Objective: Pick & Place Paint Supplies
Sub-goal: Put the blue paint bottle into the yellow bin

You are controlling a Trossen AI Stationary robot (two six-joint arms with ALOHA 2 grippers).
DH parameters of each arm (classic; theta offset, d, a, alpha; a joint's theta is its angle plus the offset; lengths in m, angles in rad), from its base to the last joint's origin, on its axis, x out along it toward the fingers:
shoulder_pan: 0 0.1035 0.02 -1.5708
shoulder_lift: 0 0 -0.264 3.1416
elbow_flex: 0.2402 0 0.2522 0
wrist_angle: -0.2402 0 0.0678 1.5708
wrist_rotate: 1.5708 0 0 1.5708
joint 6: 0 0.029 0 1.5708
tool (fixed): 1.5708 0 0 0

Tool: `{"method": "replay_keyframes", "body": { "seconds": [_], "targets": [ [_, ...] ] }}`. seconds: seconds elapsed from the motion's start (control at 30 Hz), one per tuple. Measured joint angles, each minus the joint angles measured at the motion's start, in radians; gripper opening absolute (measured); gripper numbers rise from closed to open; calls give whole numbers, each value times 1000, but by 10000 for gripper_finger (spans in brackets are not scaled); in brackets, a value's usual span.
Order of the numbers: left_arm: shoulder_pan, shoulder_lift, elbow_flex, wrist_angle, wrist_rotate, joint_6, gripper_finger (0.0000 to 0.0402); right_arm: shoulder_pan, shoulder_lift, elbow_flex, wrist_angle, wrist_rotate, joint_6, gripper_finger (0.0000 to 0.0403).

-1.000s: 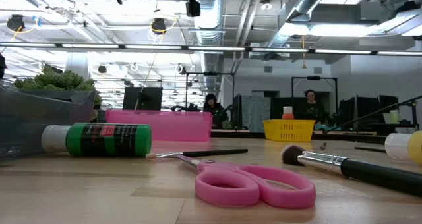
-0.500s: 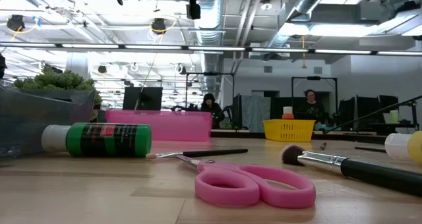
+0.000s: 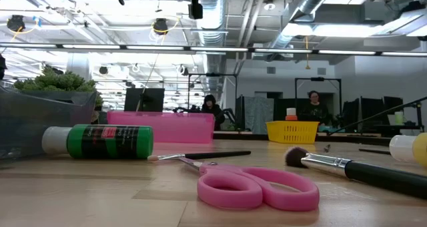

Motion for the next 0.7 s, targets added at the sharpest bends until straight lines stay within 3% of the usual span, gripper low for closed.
{"method": "replay_keyframes", "body": {
  "seconds": [0.17, 0.33, 0.53, 0.7],
  "targets": [
    [0, -3, 1, -32, 13, 7, 159, 0, 0, 0, -7, 0, 29, 107],
    [2, -3, 2, -168, 115, 92, 210, -13, 1, 80, -127, 8, 37, 107],
    [2, -2, 2, -288, 174, 193, 249, -65, 24, 255, -399, 13, 32, 107],
    [2, -2, 2, -358, 175, 253, 253, -137, 116, 496, -715, 12, 11, 107]
  ]
}}
